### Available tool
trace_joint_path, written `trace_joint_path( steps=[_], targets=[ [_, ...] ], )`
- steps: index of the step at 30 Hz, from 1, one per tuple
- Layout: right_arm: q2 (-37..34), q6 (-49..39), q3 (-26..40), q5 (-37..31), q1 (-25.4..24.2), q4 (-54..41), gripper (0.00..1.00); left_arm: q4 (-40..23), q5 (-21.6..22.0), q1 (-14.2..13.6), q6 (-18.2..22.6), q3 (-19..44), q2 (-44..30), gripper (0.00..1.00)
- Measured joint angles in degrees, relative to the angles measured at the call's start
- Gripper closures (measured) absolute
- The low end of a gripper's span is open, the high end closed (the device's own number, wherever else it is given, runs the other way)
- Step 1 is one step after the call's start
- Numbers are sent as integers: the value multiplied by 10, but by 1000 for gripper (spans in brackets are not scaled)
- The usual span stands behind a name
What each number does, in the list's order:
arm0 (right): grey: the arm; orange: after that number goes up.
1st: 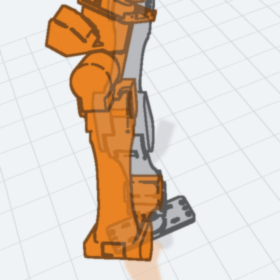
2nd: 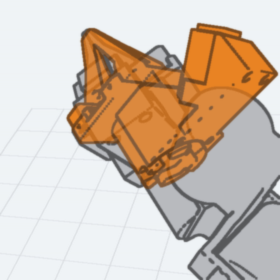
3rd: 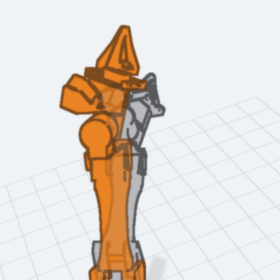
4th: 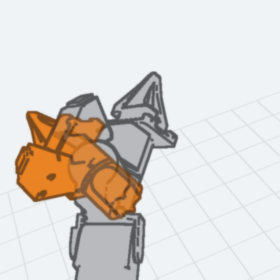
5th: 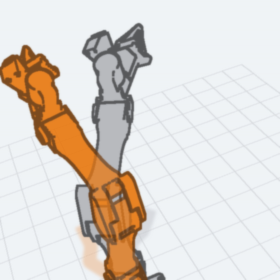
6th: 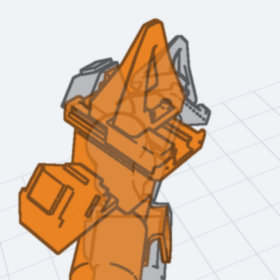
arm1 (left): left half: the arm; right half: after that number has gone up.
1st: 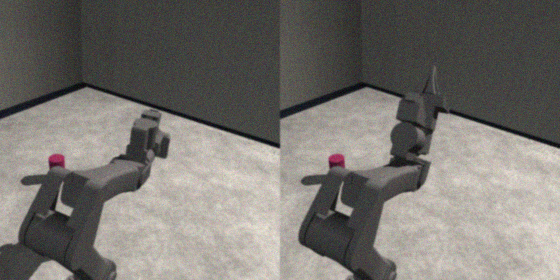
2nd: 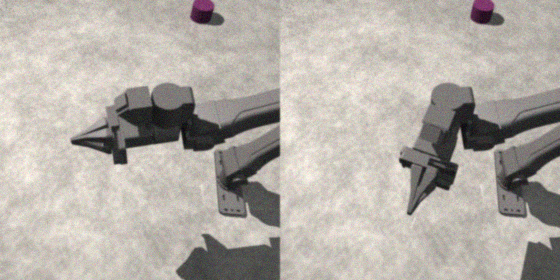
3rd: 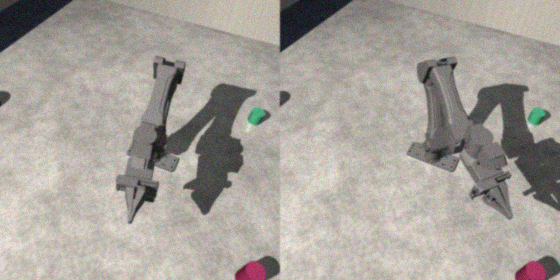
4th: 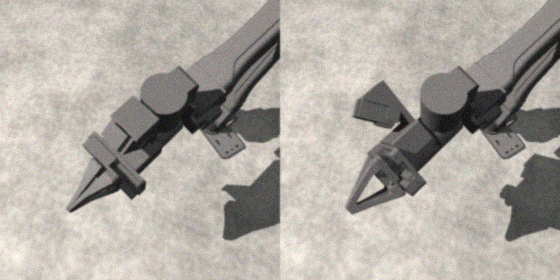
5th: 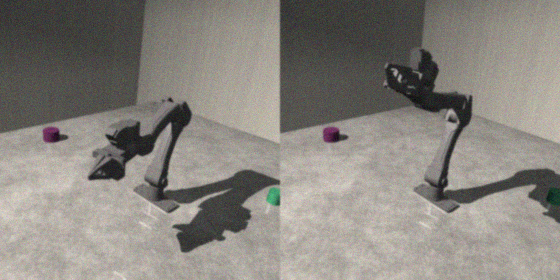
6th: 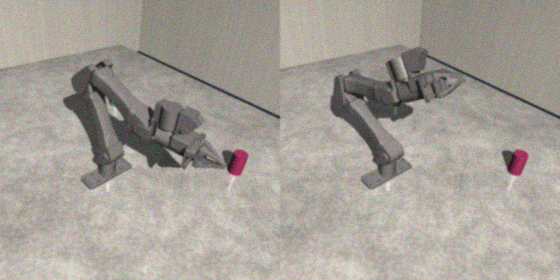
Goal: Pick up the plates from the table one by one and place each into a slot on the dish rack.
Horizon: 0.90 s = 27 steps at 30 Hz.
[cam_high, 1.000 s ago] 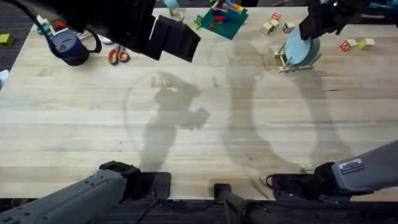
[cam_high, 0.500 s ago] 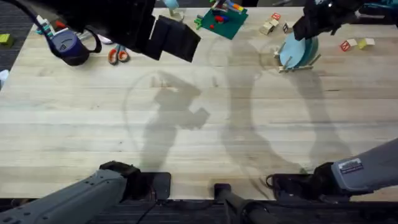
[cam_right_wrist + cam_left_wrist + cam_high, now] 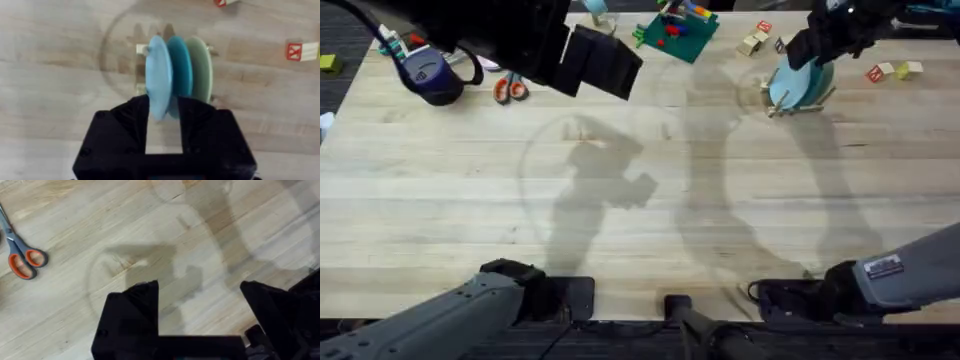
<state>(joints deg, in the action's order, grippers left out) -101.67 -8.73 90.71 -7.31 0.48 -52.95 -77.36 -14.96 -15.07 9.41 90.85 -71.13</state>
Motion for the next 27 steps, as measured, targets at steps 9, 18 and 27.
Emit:
trace_joint_path(
  steps=[9,18,27],
  targets=[
    [87,9,17,0,49,-62,16,0,0,0,0,0,0,7],
    [181,46,29,0,126,-158,6,0,0,0,0,0,0,7],
    [180,60,29,0,203,-238,6,0,0,0,0,0,0,7]
  ],
)
